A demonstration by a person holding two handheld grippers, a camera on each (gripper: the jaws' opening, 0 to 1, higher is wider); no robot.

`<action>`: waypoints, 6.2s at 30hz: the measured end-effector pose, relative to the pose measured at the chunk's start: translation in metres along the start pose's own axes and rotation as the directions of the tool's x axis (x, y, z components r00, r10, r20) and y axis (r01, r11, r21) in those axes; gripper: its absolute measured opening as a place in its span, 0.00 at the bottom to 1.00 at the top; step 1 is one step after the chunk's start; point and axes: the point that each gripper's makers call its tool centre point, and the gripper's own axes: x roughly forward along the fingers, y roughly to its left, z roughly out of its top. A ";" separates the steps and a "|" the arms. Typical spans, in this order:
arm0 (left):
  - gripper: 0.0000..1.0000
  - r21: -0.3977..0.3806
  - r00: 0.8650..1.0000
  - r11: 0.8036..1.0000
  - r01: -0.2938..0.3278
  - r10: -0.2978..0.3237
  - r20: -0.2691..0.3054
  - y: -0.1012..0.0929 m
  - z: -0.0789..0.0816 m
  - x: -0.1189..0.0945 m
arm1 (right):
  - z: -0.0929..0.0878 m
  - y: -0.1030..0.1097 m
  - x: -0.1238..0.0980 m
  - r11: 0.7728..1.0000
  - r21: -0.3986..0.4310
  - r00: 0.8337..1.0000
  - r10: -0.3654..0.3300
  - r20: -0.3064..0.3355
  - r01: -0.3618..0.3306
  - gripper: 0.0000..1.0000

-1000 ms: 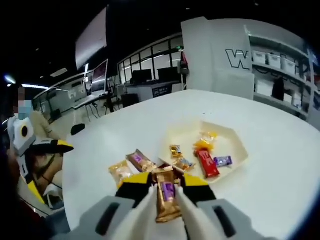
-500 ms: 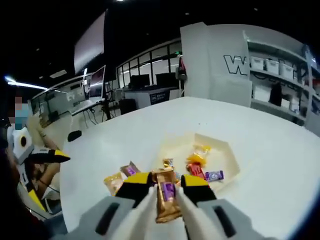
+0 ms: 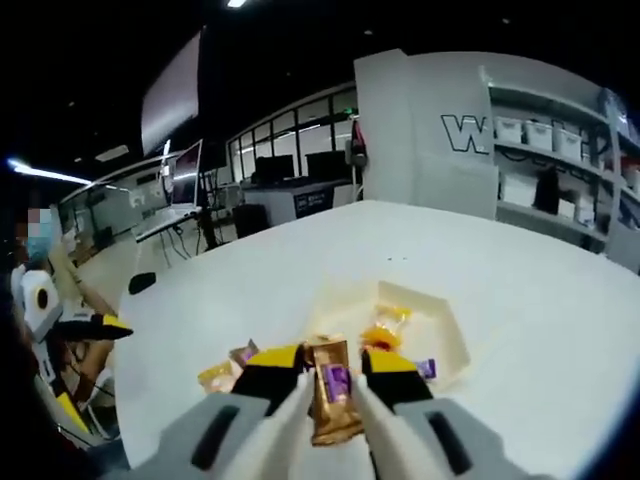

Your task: Place the target food into the container with the food tongs after gripping and lifting it, then release it inside without dropping or visibly crushing the food.

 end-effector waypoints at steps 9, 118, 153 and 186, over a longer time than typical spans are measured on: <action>0.98 -0.001 1.000 1.000 -0.003 0.003 -0.005 0.003 -0.001 0.001 | 0.001 -0.006 0.008 1.000 0.002 1.000 0.002 -0.005 -0.002 0.17; 0.96 0.026 0.999 0.999 0.035 -0.035 -0.016 -0.018 -0.005 0.002 | -0.084 0.033 -0.019 0.989 0.111 0.982 0.114 -0.149 -0.099 0.22; 0.96 0.017 1.000 1.000 0.010 -0.009 -0.028 -0.007 -0.009 -0.004 | -0.088 0.014 0.012 0.995 -0.092 0.993 0.014 -0.120 -0.025 0.25; 0.98 0.001 1.000 1.000 0.009 -0.009 -0.012 -0.009 -0.008 -0.005 | -0.077 0.020 -0.002 0.999 0.048 0.988 0.025 -0.150 -0.018 0.17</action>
